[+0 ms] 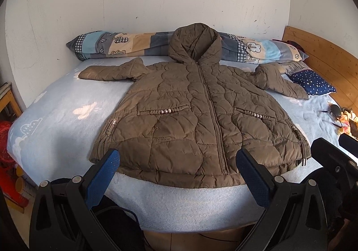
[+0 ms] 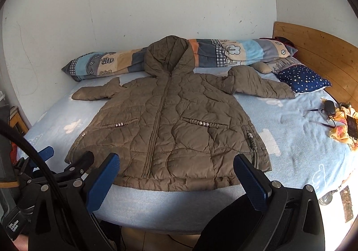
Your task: Fold large clothes
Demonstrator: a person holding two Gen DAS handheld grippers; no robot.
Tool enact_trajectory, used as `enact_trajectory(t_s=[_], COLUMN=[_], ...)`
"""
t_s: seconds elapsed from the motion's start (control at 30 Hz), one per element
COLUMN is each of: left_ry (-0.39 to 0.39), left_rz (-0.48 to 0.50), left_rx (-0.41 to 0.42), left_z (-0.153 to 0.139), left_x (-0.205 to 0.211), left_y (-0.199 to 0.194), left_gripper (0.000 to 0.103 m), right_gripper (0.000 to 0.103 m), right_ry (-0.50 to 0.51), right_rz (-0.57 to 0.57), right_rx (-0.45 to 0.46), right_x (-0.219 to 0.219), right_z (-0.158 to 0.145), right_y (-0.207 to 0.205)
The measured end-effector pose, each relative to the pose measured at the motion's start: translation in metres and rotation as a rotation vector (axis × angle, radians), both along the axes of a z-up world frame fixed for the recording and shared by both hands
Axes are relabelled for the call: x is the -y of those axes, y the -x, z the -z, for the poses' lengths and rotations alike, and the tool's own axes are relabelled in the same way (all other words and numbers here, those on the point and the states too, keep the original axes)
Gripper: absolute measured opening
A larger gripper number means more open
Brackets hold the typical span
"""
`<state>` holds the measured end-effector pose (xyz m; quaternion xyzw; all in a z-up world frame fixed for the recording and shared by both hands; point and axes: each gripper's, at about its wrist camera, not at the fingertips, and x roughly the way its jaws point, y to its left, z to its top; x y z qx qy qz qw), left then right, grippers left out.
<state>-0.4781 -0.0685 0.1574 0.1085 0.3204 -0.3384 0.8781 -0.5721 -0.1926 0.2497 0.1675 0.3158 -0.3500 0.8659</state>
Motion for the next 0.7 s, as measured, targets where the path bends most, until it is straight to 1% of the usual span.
enact_trajectory(t_s=[0.2, 0.53, 0.7], left_ry=[-0.026, -0.031, -0.022], left_rz=[0.001, -0.016, -0.033], left_rx=[0.002, 0.009, 0.007], left_z=[0.002, -0.002, -0.01], left_x=[0.004, 0.0, -0.005], left_y=[0.002, 0.006, 0.008], left_gripper=[0.103, 0.103, 0.103], right_gripper=[0.103, 0.103, 0.103], right_ry=[-0.009, -0.011, -0.003], right_rz=[0.001, -0.002, 0.003], right_rx=[0.007, 0.021, 0.04], right_x=[0.001, -0.001, -0.003], right_z=[0.0, -0.005, -0.008], right_y=[0.002, 0.004, 0.009])
